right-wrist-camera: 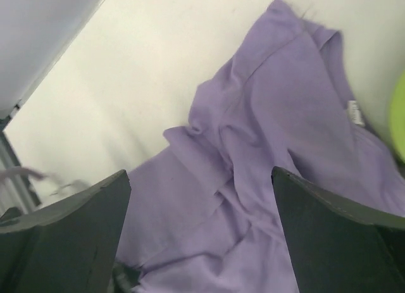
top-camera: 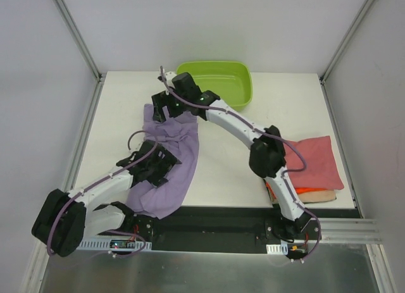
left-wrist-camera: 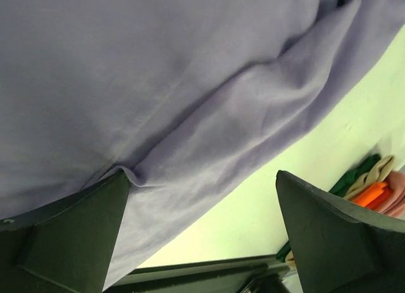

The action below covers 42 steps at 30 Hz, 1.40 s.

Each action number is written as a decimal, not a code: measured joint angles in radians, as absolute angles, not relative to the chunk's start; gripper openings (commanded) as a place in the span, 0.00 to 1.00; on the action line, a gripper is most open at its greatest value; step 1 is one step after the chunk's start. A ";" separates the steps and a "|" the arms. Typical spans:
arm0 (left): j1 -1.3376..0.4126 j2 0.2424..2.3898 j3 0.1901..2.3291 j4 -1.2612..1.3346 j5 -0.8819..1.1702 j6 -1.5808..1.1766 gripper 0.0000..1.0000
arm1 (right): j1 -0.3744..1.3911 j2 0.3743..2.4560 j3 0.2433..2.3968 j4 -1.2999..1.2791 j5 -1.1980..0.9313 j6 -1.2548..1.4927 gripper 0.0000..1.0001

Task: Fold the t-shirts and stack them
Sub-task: Rotate the tshirt 120 degrees

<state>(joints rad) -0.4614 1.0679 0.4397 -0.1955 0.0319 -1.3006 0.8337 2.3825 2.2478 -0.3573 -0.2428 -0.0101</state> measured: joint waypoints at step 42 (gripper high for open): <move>-0.149 2.164 1.672 -0.329 -0.075 -0.712 0.99 | 1.116 2.027 1.410 -0.280 -0.372 0.114 0.96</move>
<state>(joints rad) -0.1493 2.1635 1.6722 -0.3294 -0.0753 -0.7124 1.1160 2.0274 1.4101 -0.2802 -0.3717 0.1139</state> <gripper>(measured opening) 0.990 0.958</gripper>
